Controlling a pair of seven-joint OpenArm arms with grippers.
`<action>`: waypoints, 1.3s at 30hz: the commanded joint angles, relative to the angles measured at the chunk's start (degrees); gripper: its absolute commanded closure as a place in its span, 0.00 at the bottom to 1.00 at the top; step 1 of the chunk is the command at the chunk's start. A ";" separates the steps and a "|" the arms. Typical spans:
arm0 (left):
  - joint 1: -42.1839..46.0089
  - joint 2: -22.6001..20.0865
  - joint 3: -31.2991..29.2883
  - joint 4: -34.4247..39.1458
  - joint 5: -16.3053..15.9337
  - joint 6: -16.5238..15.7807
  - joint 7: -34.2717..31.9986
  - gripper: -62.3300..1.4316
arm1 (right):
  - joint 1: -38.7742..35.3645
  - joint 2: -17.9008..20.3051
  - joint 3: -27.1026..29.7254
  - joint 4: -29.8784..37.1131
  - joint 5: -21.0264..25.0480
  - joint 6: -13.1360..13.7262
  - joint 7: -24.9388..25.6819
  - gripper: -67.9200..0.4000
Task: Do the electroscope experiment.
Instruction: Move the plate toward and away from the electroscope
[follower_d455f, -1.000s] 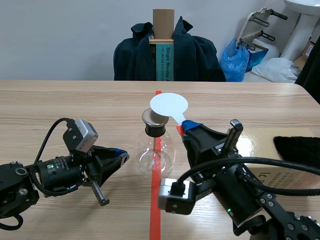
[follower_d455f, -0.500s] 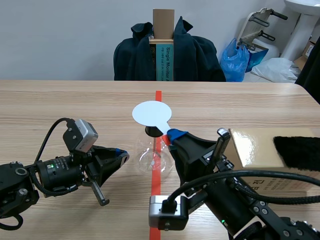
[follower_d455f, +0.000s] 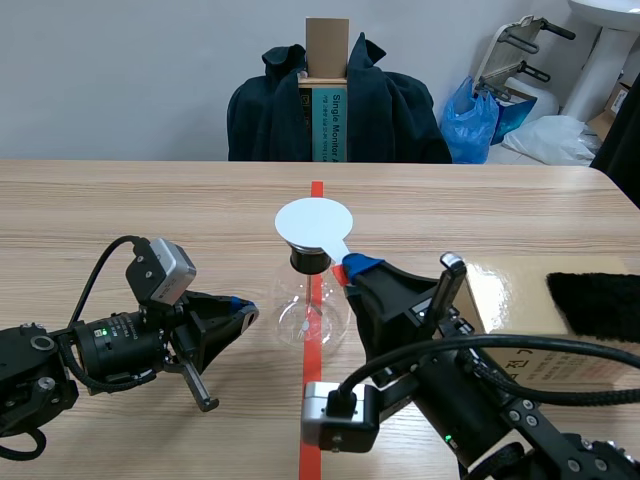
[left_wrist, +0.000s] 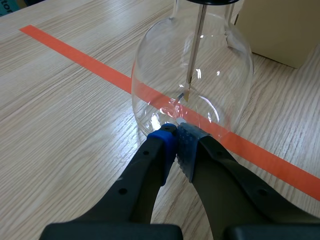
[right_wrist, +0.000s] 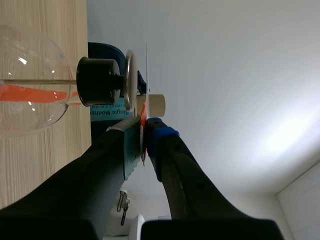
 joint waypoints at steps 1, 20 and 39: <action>-0.61 0.13 -0.09 1.18 -0.37 0.07 -0.87 0.93 | 0.68 0.74 0.68 0.85 -0.17 -0.83 -1.66 0.98; -0.61 0.13 -0.09 1.18 -0.37 0.07 -0.87 0.93 | 0.68 0.76 0.68 0.85 -0.20 -0.81 -16.98 0.98; -0.61 0.13 -0.09 1.18 -0.37 0.07 -0.87 0.93 | 0.68 0.74 0.68 0.85 -0.68 -0.81 -2.47 0.98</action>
